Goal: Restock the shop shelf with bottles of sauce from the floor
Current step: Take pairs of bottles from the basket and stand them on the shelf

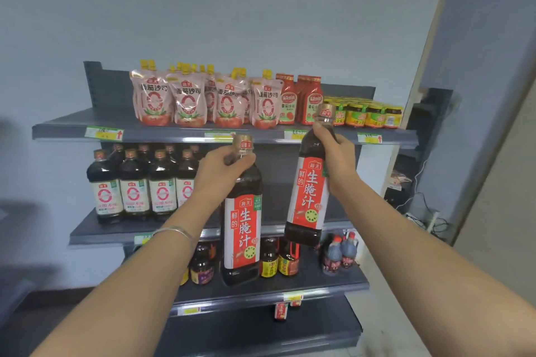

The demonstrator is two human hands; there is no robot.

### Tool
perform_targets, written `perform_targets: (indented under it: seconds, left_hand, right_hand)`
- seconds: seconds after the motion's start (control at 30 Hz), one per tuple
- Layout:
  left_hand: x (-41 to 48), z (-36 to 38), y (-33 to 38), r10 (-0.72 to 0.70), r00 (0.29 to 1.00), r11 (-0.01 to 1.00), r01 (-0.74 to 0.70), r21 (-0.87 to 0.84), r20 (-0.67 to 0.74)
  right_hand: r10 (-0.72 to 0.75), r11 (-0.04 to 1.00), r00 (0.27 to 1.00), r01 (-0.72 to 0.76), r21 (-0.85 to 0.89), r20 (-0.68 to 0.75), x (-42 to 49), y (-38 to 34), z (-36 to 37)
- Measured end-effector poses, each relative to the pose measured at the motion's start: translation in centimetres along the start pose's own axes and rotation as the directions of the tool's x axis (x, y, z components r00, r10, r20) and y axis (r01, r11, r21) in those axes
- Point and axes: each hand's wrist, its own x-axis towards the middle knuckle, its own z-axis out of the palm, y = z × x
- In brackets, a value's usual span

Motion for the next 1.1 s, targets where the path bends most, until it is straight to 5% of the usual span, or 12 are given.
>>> perform_targets:
  seconds: [0.8, 1.1]
  left_hand:
    - [14.4, 10.9, -12.2, -0.103, 0.984, 0.98, 0.075, 0.182, 0.148]
    - [17.0, 14.2, -19.0, -0.161, 0.968, 0.987, 0.158, 0.031, 0.194]
  right_hand:
    - [0.122, 0.971, 0.992, -0.115, -0.208, 0.018, 13.3, 13.5, 1.0]
    - [0.138, 0.942, 0.988, -0.109, -0.317, 0.073, 16.7, 21.2, 2.5]
